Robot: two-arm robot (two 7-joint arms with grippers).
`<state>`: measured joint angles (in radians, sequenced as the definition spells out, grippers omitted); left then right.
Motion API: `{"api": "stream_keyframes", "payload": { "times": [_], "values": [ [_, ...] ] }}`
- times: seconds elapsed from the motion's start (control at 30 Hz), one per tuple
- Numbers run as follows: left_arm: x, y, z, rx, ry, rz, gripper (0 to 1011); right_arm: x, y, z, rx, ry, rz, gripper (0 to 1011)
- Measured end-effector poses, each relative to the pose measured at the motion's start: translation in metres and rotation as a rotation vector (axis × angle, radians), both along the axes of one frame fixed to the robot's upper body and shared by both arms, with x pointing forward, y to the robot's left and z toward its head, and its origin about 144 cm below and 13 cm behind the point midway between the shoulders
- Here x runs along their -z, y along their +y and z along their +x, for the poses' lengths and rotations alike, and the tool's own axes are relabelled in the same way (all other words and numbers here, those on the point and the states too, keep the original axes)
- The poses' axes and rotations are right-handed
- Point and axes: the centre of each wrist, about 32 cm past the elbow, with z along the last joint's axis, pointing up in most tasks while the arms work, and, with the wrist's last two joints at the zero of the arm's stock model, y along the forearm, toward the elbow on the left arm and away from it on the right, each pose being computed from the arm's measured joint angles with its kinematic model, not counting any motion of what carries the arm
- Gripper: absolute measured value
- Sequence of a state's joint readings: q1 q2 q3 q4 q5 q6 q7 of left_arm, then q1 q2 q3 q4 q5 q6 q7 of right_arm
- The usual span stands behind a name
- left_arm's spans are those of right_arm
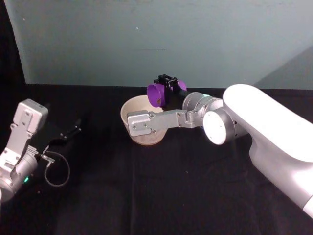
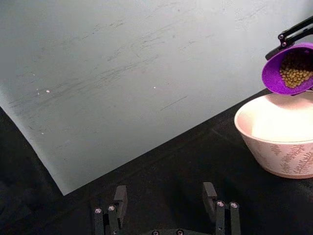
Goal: Pick up the cup and pour the mung beans from the cup into the bowl.
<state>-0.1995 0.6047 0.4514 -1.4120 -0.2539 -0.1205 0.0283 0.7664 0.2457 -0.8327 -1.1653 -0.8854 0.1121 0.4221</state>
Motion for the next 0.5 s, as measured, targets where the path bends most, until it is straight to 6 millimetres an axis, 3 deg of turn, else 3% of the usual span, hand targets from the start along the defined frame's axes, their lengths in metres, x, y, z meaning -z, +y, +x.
{"api": "stream_keyframes", "payload": {
  "times": [0.5],
  "values": [
    [0.0, 0.0, 0.0, 0.0, 0.0, 0.0, 1011, 0.0004, 0.0044, -0.0016, -0.001, -0.014, -0.047, 729]
  ]
}}
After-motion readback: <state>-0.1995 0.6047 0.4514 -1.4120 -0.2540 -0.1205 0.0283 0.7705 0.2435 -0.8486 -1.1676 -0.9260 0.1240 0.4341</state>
